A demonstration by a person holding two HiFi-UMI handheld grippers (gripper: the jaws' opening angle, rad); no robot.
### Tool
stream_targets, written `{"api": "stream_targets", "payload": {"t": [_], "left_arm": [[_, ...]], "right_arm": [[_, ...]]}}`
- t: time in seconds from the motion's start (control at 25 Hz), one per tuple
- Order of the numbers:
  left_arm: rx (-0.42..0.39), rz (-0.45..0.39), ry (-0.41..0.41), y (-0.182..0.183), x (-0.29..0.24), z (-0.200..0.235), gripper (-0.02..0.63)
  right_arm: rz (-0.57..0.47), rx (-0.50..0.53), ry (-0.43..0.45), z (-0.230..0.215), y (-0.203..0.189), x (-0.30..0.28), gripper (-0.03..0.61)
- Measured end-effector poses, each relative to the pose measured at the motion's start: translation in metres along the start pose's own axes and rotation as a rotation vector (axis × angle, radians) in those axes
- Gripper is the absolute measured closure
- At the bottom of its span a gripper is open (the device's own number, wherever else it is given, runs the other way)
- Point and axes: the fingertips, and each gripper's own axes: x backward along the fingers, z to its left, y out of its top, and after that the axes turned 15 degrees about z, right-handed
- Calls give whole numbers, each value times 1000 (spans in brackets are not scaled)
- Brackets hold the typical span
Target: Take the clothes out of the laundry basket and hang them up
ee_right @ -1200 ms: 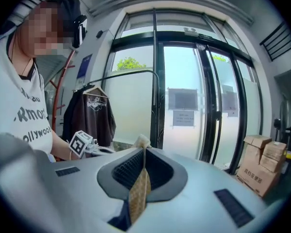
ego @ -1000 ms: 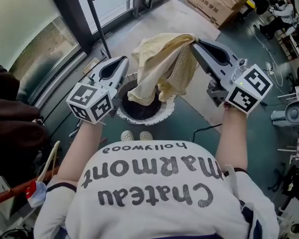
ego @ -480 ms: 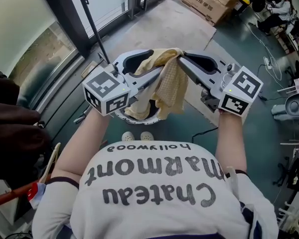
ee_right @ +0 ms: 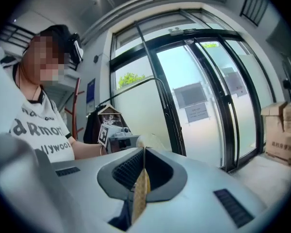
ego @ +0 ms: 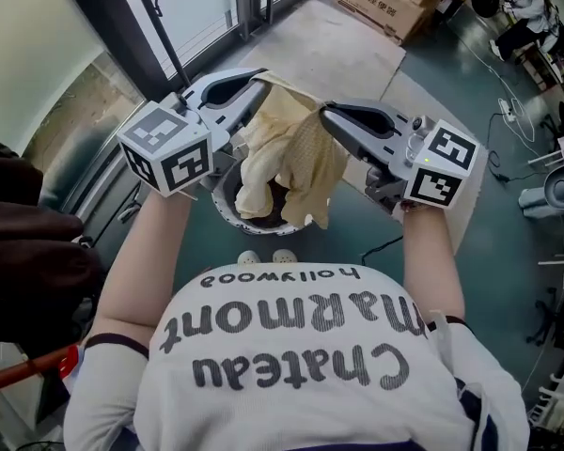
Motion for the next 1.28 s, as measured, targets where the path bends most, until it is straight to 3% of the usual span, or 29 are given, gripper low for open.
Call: {"api": "stream_targets", "payload": {"t": [0.16, 0.36, 0.56, 0.76, 0.8, 0.84, 0.92, 1.04, 1.28], "left_arm": [[-48, -4, 12, 9, 7, -13, 603], [-130, 48, 73, 14, 17, -5, 603], [-18, -46, 68, 18, 30, 11, 603], [-64, -83, 155, 24, 42, 30, 600], [-56, -83, 165, 18, 43, 35, 600], [-33, -78, 167, 10, 42, 41, 549], [17, -48, 150, -14, 38, 51, 380], [16, -1, 116, -52, 30, 55, 330], [51, 122, 108, -141, 27, 54, 328]], "right_arm": [[28, -9, 2, 5, -20, -13, 545], [57, 23, -35, -1, -11, -23, 545], [-21, 7, 4, 3, 11, -24, 545], [3, 78, -85, 0, 41, -30, 545], [13, 80, -104, -3, 46, -32, 545], [25, 80, -126, -8, 50, -34, 545], [51, 78, -175, -22, 55, -37, 545], [91, 70, -248, -42, 60, -43, 545], [128, -5, -357, -76, 53, -49, 545]]}}
